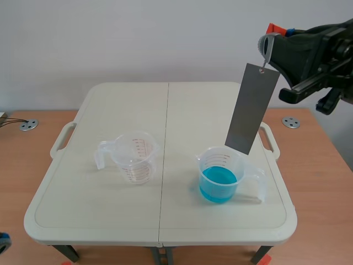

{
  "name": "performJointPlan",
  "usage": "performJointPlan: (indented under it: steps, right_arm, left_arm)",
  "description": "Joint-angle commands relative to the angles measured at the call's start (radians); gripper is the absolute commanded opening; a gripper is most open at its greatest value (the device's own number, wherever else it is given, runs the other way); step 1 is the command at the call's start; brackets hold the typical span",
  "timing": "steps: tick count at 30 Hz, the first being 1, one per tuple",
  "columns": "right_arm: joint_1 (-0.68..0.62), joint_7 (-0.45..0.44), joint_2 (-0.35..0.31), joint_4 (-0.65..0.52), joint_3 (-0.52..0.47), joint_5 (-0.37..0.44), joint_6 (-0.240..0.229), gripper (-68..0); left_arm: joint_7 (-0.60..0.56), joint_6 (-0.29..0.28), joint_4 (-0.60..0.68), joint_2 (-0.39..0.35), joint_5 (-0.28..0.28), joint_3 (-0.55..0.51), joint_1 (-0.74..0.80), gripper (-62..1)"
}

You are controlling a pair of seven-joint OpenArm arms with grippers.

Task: Hold the metal plate by the orange handle, dip it into the blue solution, take it out and point at it, then put the plate back in the beaker on the left.
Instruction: 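Point at the plate with the left hand, then lower the plate into the blue solution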

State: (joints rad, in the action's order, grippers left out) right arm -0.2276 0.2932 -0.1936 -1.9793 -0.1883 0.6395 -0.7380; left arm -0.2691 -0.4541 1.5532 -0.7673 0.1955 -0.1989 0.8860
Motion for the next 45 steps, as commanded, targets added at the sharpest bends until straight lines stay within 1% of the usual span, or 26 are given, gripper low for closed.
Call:
performJointPlan:
  steps: [1, 3, 7, 9, 12, 18, 33, 40, 45]
  right_arm:
    - [0.018, -0.026, 0.0, -0.003, 0.013, -0.007, -0.008, -66.2]
    - [0.027, -0.031, 0.0, 0.008, 0.03, -0.031, -0.008, -66.2]
    - [0.042, -0.034, 0.0, 0.041, 0.057, -0.035, -0.008, -66.2]
    - [0.045, -0.042, 0.0, 0.058, 0.065, -0.039, -0.008, -66.2]
    - [0.045, -0.072, 0.0, 0.08, 0.08, -0.076, -0.008, -66.2]
    - [0.046, -0.123, 0.0, 0.136, 0.114, -0.142, -0.008, -66.2]
    - [0.048, -0.238, 0.003, 0.267, 0.161, -0.263, -0.008, -66.2]
    - [0.048, -0.288, 0.003, 0.32, 0.17, -0.316, -0.008, -66.2]
    - [0.068, -0.327, 0.003, 0.37, 0.177, -0.369, -0.008, -66.2]
  left_arm:
    - [-0.023, -0.001, 0.004, 0.006, 0.023, -0.005, 0.029, -58.6]
    - [-0.027, 0.004, 0.004, 0.015, 0.026, -0.01, 0.07, -58.6]
    - [-0.026, 0.023, 0.004, 0.056, 0.024, -0.016, 0.125, -58.6]
    - [-0.021, 0.023, 0.004, 0.073, 0.018, -0.016, 0.134, -58.6]
    - [0.0, 0.023, 0.002, 0.089, 0.018, -0.016, 0.133, -58.6]
    - [-0.001, 0.022, 0.002, 0.09, 0.018, -0.016, 0.13, -58.6]
    - [-0.004, 0.022, 0.002, 0.091, 0.023, -0.016, 0.127, -58.6]
    - [-0.004, 0.021, 0.002, 0.091, 0.022, -0.016, 0.127, -58.6]
    - [-0.003, 0.021, 0.002, 0.091, 0.022, -0.016, 0.127, -58.6]
